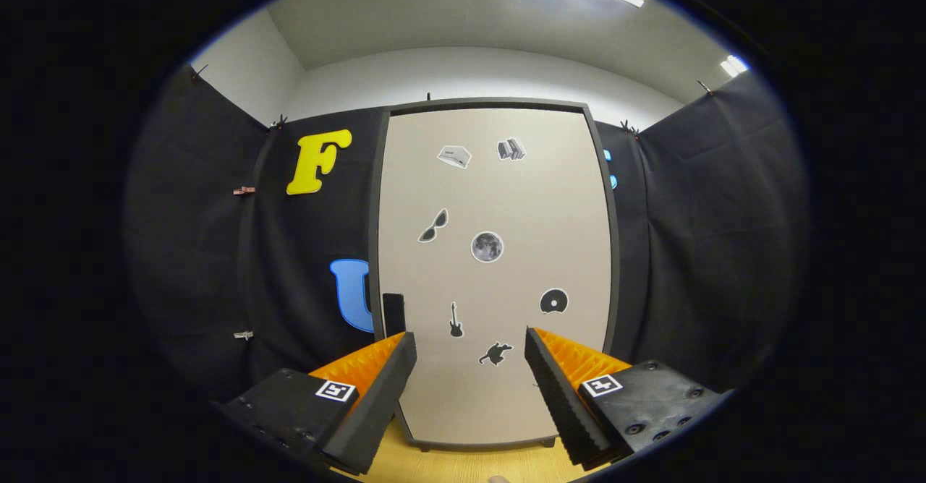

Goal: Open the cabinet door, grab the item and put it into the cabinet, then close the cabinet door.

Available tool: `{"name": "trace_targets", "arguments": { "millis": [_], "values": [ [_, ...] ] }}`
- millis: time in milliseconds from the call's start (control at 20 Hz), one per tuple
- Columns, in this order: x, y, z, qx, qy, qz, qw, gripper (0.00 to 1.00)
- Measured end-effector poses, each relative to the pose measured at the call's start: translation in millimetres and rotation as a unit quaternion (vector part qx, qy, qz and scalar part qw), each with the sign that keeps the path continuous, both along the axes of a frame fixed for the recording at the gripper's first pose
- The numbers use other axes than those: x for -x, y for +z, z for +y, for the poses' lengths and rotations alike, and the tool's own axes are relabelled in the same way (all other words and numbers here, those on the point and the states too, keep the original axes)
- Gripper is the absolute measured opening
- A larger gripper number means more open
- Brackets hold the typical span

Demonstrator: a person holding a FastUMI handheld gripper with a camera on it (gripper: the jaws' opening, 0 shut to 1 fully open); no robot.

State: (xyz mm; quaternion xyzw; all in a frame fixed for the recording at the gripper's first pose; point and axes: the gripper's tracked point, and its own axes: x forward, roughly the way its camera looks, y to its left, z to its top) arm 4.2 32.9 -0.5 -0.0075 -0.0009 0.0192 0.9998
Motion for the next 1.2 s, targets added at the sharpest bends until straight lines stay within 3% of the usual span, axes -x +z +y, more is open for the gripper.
{"name": "trace_targets", "arguments": {
  "millis": [150, 400, 550, 750, 850, 1200],
  "values": [
    [-5, 6, -2, -0.025, -0.006, -0.011, 1.000, 0.97],
    [-17, -11, 6, 0.004, -0.007, 0.005, 1.000, 0.98],
    [-30, -24, 35, -0.014, 0.023, 0.018, 0.999, 0.98],
    [-55, -46, 59, -0.015, 0.032, 0.036, 0.999, 0.98],
    [-66, -56, 77, -0.020, 0.048, 0.044, 0.998, 0.92],
    [-105, -81, 100, -0.006, 0.032, 0.055, 0.998, 0.92]
  ]
}}
